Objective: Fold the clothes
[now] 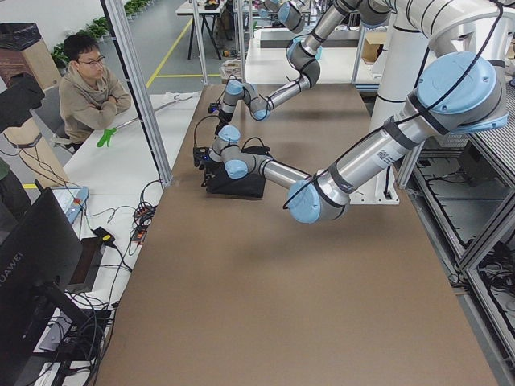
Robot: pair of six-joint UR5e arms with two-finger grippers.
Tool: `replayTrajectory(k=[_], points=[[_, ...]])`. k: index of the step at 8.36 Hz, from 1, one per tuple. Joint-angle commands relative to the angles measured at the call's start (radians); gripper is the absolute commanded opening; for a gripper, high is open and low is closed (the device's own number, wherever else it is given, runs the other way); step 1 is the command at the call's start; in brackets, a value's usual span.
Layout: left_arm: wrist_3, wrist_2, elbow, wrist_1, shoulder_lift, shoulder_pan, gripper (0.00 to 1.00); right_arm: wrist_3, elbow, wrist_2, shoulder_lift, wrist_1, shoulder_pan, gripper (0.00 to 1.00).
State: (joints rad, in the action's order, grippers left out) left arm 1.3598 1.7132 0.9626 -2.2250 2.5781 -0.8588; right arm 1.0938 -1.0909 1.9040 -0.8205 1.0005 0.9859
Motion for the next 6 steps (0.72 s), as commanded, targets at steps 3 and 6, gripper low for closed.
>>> replayTrajectory(k=[3, 6], points=[[-0.881, 0.002, 0.388, 0.288, -0.399, -0.25, 1.0, -0.855, -0.029, -0.026, -0.227, -0.002, 0.241, 0.95], [-1.068, 0.111, 0.716, 0.181, -0.831, -0.421, 1.0, -1.099, -0.059, -0.003, -0.337, -0.017, 0.446, 0.95]])
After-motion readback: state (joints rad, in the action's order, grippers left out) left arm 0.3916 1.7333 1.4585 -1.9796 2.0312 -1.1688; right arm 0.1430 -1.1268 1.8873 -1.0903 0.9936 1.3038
